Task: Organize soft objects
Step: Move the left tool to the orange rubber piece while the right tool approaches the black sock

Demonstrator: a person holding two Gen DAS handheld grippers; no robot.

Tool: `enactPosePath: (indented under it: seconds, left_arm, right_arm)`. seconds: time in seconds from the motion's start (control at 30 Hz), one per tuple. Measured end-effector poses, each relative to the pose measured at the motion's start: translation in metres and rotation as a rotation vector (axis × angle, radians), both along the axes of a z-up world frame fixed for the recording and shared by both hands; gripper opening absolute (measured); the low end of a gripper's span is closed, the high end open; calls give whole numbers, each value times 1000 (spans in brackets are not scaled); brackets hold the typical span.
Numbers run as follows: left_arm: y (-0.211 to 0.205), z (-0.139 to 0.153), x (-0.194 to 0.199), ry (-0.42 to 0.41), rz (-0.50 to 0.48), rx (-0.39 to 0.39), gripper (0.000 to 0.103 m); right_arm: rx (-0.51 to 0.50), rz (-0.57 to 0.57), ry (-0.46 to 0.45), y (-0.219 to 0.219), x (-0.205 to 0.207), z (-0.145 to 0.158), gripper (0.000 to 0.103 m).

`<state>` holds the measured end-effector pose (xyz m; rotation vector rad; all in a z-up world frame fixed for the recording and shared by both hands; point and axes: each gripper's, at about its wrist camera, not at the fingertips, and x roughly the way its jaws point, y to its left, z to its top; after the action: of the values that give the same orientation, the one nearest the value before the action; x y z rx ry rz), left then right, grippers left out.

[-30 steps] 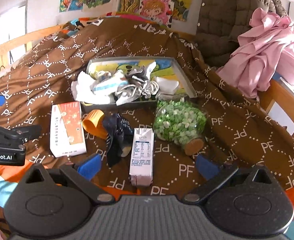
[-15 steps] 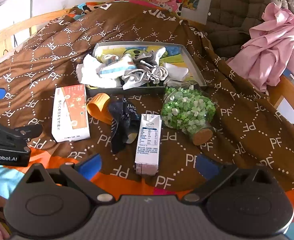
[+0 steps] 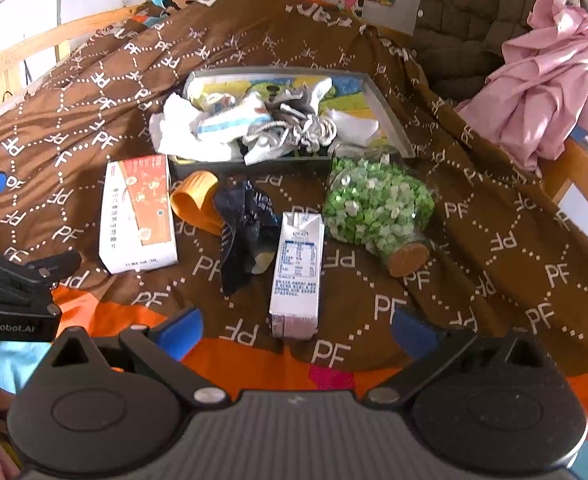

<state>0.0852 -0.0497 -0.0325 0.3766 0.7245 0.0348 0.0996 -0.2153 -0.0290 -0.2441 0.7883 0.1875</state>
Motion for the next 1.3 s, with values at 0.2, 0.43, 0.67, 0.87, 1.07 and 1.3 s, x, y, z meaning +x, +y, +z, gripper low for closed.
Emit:
enactPosePath:
  seconds: [0.2,0.43,0.67,0.87,1.07,1.3]
  left_arm:
    - [-15,-10,8,-6,-80,165,102]
    - [-30,-20,15,-47,-181,327,102]
    - [-37,-26,25,-99,-248,436,102]
    - [-36,-31,38,-106,-293,452,102]
    - [-29,-33,56,-95,-306,417,102]
    - [-23,-38,75,-92,-317,406,102]
  right_arm:
    - [27,-27,69,-5,10,-8,103]
    - [108,-113,118,-24,22,-12,103]
    - [126,-135,137,-30,32,-15,103]
    - [100,-130,123,-29,43,-18,103]
    - [9,-25,18,-22,53,-16,103]
    - [-21,102,-43,-10,65,-15,103]
